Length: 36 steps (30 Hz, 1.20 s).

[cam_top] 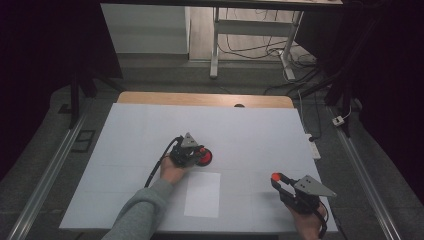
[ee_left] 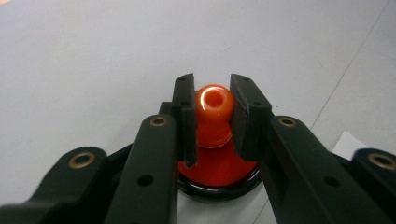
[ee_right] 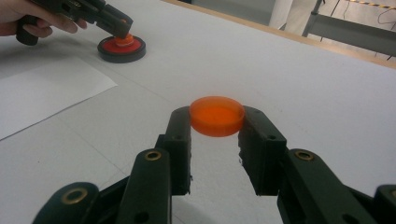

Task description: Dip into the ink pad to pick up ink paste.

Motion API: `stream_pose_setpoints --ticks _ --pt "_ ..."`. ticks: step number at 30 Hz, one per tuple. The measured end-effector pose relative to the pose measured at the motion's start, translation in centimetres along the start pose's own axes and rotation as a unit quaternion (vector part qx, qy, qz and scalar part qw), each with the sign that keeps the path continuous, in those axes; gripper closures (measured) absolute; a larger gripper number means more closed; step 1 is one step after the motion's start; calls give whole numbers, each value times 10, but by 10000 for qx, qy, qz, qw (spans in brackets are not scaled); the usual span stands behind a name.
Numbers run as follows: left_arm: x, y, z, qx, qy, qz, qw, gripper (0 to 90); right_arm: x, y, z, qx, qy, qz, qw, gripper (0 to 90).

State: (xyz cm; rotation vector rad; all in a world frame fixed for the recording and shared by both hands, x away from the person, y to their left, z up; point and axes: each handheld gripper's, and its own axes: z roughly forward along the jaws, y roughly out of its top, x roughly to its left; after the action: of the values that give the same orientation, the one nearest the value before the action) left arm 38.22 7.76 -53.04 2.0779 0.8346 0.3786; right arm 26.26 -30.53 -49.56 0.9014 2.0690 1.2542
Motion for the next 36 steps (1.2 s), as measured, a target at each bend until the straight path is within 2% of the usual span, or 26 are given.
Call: stream_pose_setpoints --ticks 19,23,30,33,35,36 --pt "-1 0 0 -9 39 -5 10000 728 0 0 0 0 12 5 10000 644" --pt "0 0 0 -5 -6 -99 10000 727 0 0 0 -7 20 1 10000 643" --pt "0 1 0 18 11 -80 10000 727 0 1 0 -10 28 2 10000 644" --pt "1 1 0 15 -1 -106 9999 726 1 1 0 -9 33 -2 10000 643" --pt "3 2 0 27 -85 -218 9997 725 1 1 0 -19 30 -4 10000 643" --pt "4 3 -3 -32 -71 -181 9998 725 1 1 0 -27 26 2 10000 643"
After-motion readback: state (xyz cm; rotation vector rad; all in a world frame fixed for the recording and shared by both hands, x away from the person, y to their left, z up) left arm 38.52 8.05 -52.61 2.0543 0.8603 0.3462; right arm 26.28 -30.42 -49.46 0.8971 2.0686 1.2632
